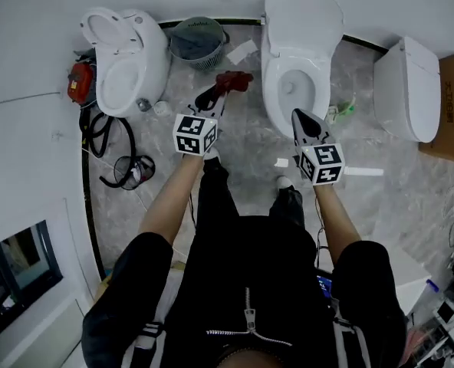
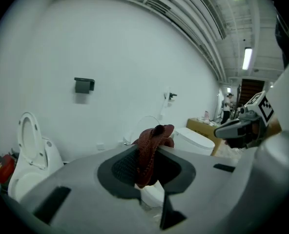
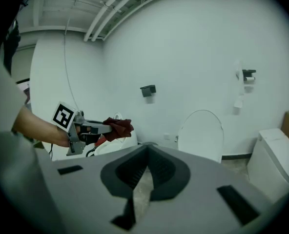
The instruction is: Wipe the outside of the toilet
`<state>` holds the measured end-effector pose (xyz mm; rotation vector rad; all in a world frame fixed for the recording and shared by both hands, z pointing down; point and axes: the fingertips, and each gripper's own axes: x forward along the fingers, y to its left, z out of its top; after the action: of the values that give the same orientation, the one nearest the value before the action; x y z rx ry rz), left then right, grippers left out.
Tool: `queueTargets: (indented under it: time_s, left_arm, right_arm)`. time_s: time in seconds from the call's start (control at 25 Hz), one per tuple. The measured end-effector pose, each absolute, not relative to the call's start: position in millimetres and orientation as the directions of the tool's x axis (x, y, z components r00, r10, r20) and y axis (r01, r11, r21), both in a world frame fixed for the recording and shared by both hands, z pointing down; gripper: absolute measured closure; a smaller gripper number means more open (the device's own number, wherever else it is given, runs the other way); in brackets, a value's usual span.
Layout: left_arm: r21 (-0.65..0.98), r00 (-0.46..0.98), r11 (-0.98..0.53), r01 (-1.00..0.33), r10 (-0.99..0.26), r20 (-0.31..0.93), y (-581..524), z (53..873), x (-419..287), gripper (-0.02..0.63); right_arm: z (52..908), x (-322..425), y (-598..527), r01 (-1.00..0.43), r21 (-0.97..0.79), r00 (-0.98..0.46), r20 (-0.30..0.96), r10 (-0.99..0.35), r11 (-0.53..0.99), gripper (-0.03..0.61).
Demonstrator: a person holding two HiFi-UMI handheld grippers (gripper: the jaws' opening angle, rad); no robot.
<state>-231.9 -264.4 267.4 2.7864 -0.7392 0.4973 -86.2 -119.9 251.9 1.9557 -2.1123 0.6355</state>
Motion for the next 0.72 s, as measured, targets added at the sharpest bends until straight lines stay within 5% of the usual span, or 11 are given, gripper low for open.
queueTargets:
  time_s: [0.32, 0.72]
  left_arm:
    - [0.180, 0.871, -0.941, -0.286, -0.177, 0.458, -366.0, 383.9, -204.4, 0.549]
    - [0.210, 0.881, -0.950, -0.230, -0.112, 0.459, -427.8, 533.7, -157.0, 0.549]
  right_arm:
    - [287.7, -102.7, -181.8, -0.935, -0.225, 0.148, 0.450, -0.881, -0.272, 0.575]
    - [412.9, -115.1, -237.3, -0.901, -0.262, 0.165, 0.531, -0.831, -0.346, 0.575]
